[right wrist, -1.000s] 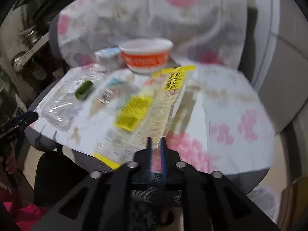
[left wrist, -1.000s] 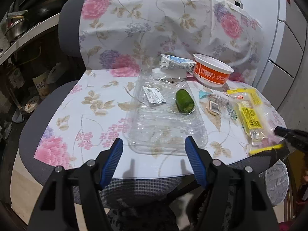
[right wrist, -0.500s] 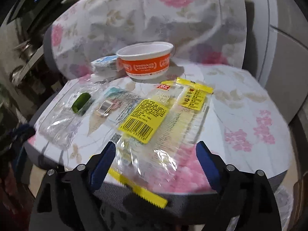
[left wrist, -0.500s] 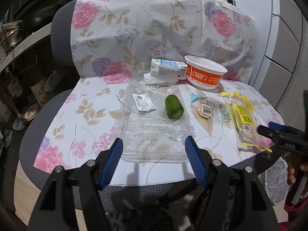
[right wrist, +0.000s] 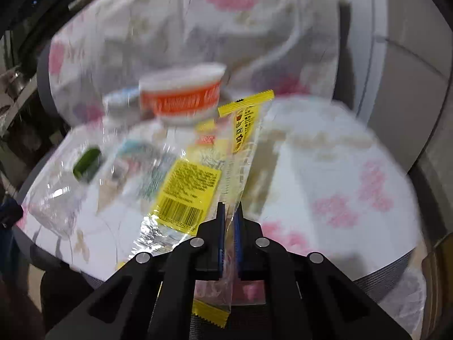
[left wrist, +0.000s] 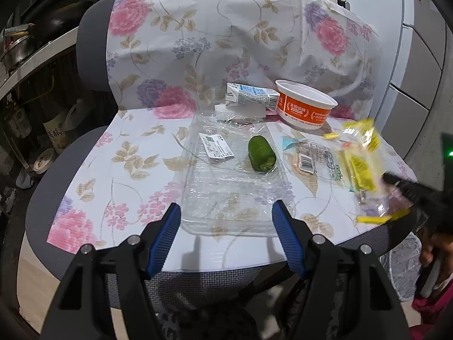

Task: Collect trash
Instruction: 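Lift the yellow-labelled packaging with the right gripper and grasp another with the left, then grasp the yellow-labelled packet with the left gripper while the right holds its packet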

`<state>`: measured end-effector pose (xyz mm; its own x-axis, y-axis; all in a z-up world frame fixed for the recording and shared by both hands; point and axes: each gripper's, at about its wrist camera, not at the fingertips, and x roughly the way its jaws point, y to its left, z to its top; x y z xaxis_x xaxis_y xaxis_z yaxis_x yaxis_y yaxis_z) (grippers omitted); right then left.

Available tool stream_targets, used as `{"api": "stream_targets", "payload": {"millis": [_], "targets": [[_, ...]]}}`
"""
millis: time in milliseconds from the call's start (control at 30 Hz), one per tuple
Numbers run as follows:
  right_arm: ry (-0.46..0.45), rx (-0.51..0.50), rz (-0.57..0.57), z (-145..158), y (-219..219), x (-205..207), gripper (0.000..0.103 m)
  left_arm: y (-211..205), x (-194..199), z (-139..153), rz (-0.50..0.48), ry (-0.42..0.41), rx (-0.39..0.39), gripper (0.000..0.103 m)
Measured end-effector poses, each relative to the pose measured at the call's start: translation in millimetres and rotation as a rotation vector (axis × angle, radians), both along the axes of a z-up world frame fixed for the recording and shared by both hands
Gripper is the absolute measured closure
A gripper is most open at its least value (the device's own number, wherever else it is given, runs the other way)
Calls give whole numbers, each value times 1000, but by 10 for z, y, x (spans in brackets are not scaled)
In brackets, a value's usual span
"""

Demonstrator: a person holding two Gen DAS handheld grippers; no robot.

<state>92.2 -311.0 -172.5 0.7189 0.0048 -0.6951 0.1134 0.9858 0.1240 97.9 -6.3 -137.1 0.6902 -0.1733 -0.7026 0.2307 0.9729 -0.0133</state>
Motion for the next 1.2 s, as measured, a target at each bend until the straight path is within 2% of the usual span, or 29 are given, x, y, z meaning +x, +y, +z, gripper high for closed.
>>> {"api": "stream_targets", "payload": {"millis": [100,200,333,367,400,433,533,633,767,1000,1067,1133,1167,1200], "targets": [[-89,9,-20,276,-151,-136,102,-28,4,23,-13,-3,-1,38],[-155,-30,-53,543,-289,-268,102,-199,44,57,-66,3,-20,38],[-211,-43,-74,750,-468,-416,102,-696,162,71,-175,10,-37,37],[-216,-42,-74,761,-487,-438,102,-855,198,56,-201,13,-35,34],[-222,-36,-72,777,-515,-464,102,-976,220,41,-223,14,-30,24],[-225,-25,-66,784,-542,-485,102,-1115,248,15,-241,15,-19,19],[-232,-2,-57,775,-585,-520,102,-1532,342,-121,-285,23,48,15],[-231,14,-44,736,-616,-514,102,-1832,525,-312,-286,63,121,15],[-224,25,-25,668,-657,-502,102,-1990,727,-508,-258,111,152,15],[-198,60,-9,545,-738,-464,102,-2008,768,-590,-294,97,171,14],[-194,64,-13,523,-755,-470,102,-2009,783,-584,-305,101,169,20],[-188,70,-18,501,-775,-483,101,-1995,806,-547,-292,96,173,53],[-186,69,-21,495,-779,-489,101,-1975,839,-528,-277,96,177,63],[-182,68,-23,488,-783,-503,101,-1951,863,-510,-268,99,177,84]]}}
